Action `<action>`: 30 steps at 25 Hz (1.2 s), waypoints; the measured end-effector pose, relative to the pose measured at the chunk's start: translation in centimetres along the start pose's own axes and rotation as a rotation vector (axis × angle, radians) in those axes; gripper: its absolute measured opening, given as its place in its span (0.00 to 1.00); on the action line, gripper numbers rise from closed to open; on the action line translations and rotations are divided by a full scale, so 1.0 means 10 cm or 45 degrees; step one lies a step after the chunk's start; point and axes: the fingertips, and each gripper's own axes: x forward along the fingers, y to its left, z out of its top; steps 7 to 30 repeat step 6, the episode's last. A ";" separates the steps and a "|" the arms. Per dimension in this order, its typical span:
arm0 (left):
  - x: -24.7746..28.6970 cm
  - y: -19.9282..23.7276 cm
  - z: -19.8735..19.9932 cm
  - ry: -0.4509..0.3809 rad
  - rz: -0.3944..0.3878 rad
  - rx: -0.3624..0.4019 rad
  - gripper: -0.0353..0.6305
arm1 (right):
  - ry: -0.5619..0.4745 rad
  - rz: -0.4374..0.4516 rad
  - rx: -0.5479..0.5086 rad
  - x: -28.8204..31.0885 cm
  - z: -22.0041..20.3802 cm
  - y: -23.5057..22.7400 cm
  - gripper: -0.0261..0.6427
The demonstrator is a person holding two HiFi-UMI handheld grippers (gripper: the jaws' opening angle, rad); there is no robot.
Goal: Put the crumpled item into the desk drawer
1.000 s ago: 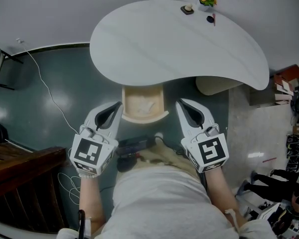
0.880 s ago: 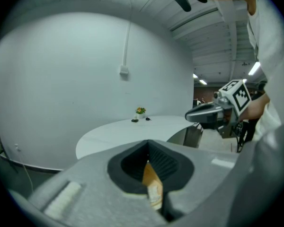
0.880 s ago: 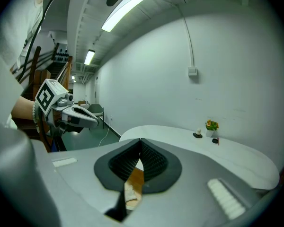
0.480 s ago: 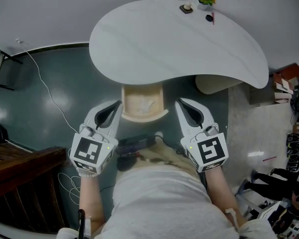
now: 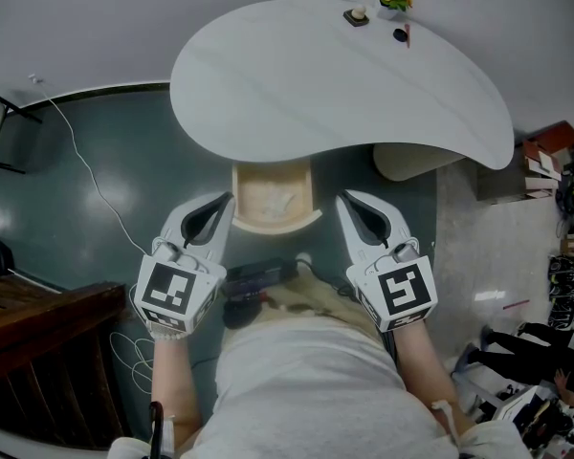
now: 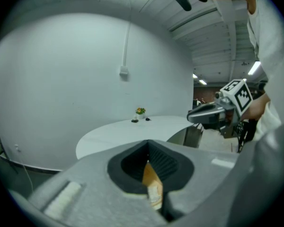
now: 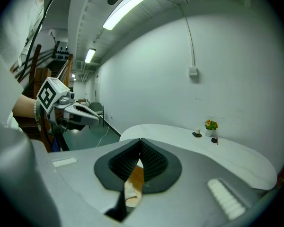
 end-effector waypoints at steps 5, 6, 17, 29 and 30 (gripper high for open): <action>0.00 -0.01 0.00 -0.002 -0.002 0.004 0.05 | 0.001 0.001 -0.002 -0.01 0.01 0.01 0.05; 0.00 -0.01 0.00 -0.002 -0.003 0.005 0.05 | 0.000 0.001 -0.002 -0.01 0.01 0.01 0.05; 0.00 -0.01 0.00 -0.002 -0.003 0.005 0.05 | 0.000 0.001 -0.002 -0.01 0.01 0.01 0.05; 0.00 -0.01 0.00 -0.002 -0.003 0.005 0.05 | 0.000 0.001 -0.002 -0.01 0.01 0.01 0.05; 0.00 -0.01 0.00 -0.002 -0.003 0.005 0.05 | 0.000 0.001 -0.002 -0.01 0.01 0.01 0.05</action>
